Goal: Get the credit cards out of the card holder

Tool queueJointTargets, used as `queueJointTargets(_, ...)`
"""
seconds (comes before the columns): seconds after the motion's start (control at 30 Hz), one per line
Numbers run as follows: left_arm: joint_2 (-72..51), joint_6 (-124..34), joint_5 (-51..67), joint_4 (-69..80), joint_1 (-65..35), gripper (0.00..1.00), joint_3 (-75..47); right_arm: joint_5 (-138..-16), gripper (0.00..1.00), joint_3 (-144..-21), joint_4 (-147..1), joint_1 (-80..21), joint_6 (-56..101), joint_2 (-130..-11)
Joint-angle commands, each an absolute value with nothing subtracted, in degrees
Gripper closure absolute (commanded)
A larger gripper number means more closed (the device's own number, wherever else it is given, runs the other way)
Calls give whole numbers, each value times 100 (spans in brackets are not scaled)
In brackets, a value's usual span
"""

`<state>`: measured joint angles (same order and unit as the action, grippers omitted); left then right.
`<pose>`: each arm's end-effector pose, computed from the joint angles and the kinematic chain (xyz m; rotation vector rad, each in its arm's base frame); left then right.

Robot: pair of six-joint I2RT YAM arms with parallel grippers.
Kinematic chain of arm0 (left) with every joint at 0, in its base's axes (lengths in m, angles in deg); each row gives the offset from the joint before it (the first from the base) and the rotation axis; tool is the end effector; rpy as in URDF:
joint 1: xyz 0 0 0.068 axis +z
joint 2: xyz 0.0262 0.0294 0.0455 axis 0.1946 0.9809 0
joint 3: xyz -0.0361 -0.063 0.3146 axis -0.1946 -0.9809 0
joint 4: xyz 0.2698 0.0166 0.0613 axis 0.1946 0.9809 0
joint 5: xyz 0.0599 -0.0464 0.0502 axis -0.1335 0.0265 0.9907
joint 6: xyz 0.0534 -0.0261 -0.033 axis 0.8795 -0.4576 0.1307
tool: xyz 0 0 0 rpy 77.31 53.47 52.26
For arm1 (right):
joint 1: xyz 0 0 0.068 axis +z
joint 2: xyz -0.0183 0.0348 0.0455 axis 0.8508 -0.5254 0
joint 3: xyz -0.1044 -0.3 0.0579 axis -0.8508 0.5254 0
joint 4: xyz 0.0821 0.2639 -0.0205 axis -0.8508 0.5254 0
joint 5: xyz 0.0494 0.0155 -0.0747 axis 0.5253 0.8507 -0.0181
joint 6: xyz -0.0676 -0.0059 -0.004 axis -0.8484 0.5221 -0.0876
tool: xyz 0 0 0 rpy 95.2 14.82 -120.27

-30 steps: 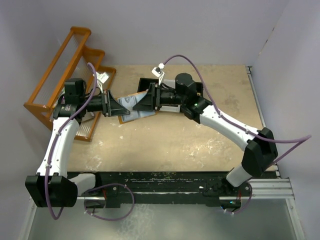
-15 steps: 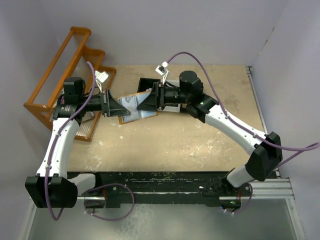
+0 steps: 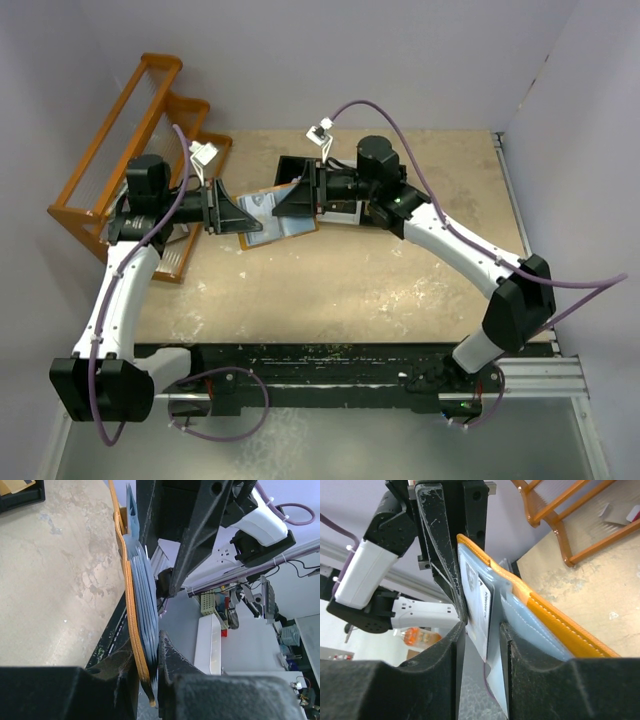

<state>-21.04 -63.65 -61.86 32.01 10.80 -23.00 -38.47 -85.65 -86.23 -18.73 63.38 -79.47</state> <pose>0.2250 -0.0550 0.4135 0.4164 1.9611 -1.6906 0.2831 0.2854 0.4401 -0.6351 1.7629 1.7439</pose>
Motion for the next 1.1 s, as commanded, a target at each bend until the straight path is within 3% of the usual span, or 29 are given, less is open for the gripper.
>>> queueJointTargets(0.0,-2375,-6588,-6809,2644,863,95,-2276,-3350,67,-8649,-9630,-1866,6880,-8049)
queueJointTargets(0.27,-2366,-6609,-6808,2573,832,91,-2315,-3114,87,-8452,-10683,-1866,7700,-8178)
queueJointTargets(0.47,-2388,-6638,-6923,2535,824,77,-2322,-3182,100,-8295,-10776,-1890,7758,-8105)
queueJointTargets(0.67,-2400,-6916,-7029,2265,824,73,-2352,-3189,100,-7984,-11117,-1990,7978,-7978)
queueJointTargets(1.07,-2381,-7218,-7015,1999,824,86,-2397,-3154,100,-7413,-11549,-2270,8242,-7617)
